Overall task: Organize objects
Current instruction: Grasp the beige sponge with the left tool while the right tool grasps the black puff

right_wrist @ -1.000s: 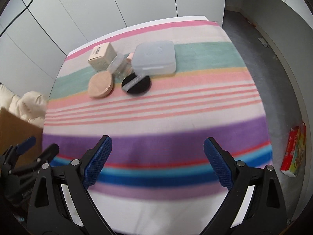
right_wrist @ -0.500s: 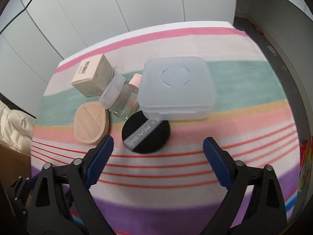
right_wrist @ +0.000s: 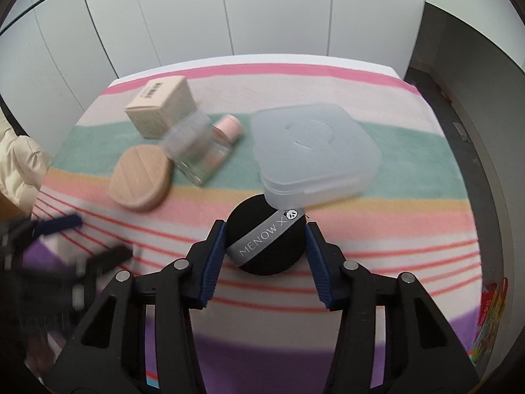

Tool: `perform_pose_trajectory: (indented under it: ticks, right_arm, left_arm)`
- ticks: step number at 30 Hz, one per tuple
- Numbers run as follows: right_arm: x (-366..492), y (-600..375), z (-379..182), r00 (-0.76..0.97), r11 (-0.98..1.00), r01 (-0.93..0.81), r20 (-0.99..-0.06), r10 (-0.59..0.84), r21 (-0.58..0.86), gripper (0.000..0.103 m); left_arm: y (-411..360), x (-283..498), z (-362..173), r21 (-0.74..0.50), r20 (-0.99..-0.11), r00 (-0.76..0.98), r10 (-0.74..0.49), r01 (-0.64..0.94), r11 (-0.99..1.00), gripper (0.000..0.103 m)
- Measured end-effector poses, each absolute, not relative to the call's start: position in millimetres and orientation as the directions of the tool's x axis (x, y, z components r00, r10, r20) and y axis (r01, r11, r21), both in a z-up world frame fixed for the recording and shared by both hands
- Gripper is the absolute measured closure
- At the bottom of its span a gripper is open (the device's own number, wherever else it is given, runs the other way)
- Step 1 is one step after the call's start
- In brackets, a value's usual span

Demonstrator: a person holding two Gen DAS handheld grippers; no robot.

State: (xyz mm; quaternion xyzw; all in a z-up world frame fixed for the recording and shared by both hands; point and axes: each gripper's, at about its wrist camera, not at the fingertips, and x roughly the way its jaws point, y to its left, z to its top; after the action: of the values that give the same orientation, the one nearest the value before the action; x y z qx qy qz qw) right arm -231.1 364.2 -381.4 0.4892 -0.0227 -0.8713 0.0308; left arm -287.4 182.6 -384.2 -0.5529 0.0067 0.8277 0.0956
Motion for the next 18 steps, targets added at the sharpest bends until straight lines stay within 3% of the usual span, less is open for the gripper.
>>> perform_pose_trajectory:
  ticks: [6,7,8,10,18]
  right_arm:
    - [-217,382,-380,-0.503,-0.997,0.017,-0.861,-0.076,0.078,0.053]
    - [-216,382,-380,-0.500,-0.997,0.017,-0.863,-0.073,0.075,0.053]
    - [-216,383,-379,-0.497,-0.997,0.018,-0.865,-0.074,0.075,0.053]
    - [-217,384,-378,-0.491,-0.997,0.017,-0.868,-0.074,0.075,0.053]
    - [-217,384,-373,-0.494,-0.998,0.020,-0.867,-0.066,0.064,0.053]
  left_arm:
    - [211,-326,-391,-0.011,-0.923,-0.379,0.062,-0.138,-0.990,0.009]
    - [214,-330,-390,-0.025,-0.921,-0.383,0.077,-0.139,-0.990,0.012]
    - [217,-330,-387,-0.040,-0.911,-0.401,0.095,-0.144,-0.989,0.026]
    - [220,-331,-384,-0.022,-0.905,-0.419,0.079,-0.140,-0.990,0.040]
    - [207,-316,-380,-0.056,-0.910,-0.404,0.090,-0.097,-0.994,0.042]
